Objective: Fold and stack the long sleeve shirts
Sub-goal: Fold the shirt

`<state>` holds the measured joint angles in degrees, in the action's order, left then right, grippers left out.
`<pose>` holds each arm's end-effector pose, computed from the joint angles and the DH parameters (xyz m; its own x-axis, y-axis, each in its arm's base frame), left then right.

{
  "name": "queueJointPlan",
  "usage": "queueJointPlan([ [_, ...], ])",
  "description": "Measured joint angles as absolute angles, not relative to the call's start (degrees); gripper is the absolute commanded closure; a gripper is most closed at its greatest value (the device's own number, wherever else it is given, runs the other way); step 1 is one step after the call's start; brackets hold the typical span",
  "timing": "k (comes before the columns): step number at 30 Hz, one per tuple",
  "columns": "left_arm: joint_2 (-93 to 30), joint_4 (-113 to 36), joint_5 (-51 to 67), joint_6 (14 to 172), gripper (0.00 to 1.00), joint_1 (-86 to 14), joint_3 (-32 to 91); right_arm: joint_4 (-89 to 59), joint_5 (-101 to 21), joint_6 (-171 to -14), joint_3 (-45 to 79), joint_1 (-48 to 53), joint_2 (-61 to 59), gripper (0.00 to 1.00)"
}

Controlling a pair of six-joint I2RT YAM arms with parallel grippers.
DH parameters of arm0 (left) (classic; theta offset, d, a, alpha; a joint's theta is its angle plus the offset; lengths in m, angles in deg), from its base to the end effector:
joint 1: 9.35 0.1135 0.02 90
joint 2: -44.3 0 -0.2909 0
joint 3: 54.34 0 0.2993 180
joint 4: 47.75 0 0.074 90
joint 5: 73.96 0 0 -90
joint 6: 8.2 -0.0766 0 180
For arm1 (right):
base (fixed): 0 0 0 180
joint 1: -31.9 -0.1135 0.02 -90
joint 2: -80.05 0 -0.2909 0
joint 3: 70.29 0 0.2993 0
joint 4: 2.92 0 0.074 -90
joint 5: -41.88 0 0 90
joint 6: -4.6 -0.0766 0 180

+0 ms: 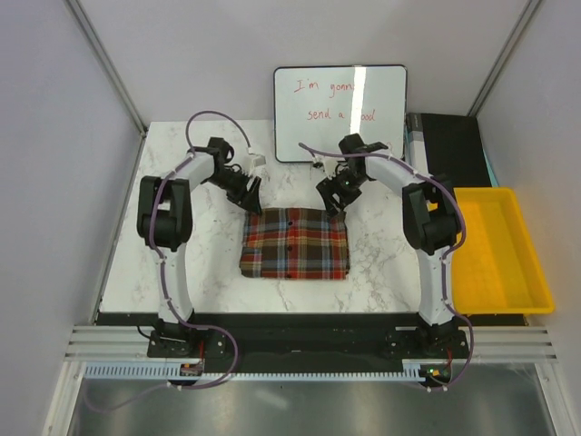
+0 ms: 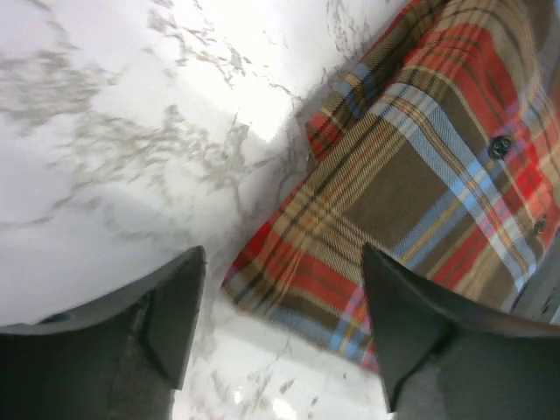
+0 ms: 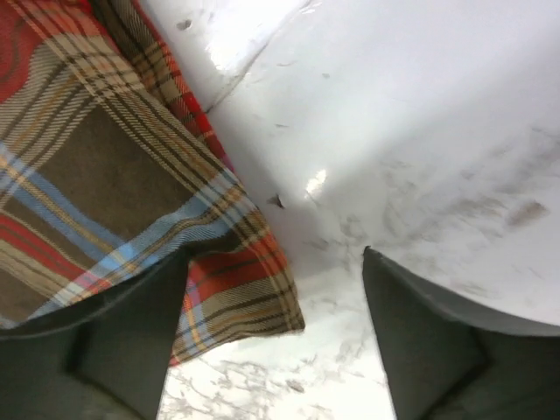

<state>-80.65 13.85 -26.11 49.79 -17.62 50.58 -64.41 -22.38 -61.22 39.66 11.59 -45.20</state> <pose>0.4744 -0.1209 0.1200 -0.7224 0.5021 -0.4754 0.6914 0.5348 -0.4858 0.4661 0.2080 0.1329 -0.6667 -0.6402 -0.3817 -0.7441 0.6008 0.2921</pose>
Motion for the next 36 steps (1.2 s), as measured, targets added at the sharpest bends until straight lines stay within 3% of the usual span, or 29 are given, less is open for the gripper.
queueJointPlan([
  [4,-73.9,12.6,-28.1,53.3,0.01,-14.1,50.1,-64.1,-20.2,-66.0,39.9,14.4,-40.0,0.02],
  [9,-54.7,9.2,-33.0,57.5,0.01,-11.7,45.8,-60.5,-11.7,-75.3,39.5,18.6,-28.7,0.02],
  [15,-37.0,-7.1,-47.9,74.5,0.01,-12.9,32.5,-35.9,0.6,-107.4,24.6,18.3,-17.7,0.02],
  [18,-39.1,-18.9,-53.1,88.7,0.01,-14.2,26.2,-19.3,3.5,-125.1,14.8,16.0,-19.5,0.02],
  [22,-47.2,-33.9,-51.4,106.4,0.01,-19.0,16.6,-3.3,4.1,-143.2,6.7,11.8,-25.2,0.02],
  [29,-60.1,-48.4,-45.9,125.3,0.01,-24.2,12.1,7.1,4.3,-151.5,6.3,10.5,-32.1,0.02],
  [36,-70.2,-54.6,-41.5,130.5,0.01,-23.1,14.0,10.1,3.9,-151.2,6.4,11.9,-42.6,0.02],
])
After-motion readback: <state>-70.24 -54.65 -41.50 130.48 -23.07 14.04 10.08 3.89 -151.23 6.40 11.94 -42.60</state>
